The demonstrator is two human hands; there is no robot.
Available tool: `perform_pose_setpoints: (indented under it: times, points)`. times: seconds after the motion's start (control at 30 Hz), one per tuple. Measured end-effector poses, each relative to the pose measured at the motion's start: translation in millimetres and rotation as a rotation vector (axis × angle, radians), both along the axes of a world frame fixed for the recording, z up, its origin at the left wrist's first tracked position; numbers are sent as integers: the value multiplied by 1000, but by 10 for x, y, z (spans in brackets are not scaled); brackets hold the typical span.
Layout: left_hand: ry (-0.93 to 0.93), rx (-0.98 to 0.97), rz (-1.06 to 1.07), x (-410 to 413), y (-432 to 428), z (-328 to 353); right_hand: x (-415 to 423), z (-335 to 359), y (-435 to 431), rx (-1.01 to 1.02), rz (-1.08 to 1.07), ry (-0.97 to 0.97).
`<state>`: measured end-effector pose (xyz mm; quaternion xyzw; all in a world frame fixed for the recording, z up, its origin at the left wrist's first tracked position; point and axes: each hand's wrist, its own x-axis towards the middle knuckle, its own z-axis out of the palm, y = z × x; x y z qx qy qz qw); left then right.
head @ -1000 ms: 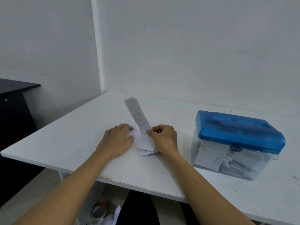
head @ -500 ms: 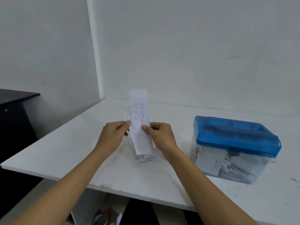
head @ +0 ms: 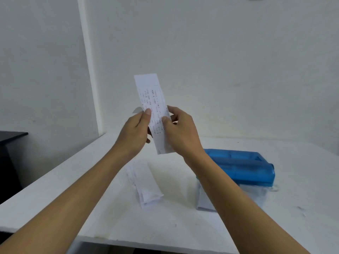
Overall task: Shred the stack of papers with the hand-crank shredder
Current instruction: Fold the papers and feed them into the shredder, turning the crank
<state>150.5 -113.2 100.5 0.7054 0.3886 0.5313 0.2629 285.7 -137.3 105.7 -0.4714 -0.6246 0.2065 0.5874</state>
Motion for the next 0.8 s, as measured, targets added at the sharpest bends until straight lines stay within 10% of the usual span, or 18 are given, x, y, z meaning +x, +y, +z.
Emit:
perform_pose_setpoints:
  times: [0.6,0.8]
  points:
    - [2,-68,-393,1578,-201,270,1731,233,-738,-286,-208,-262]
    - [439,-47,-399,1654,-100,-7,1976,-68,-683,-279,-313,-247]
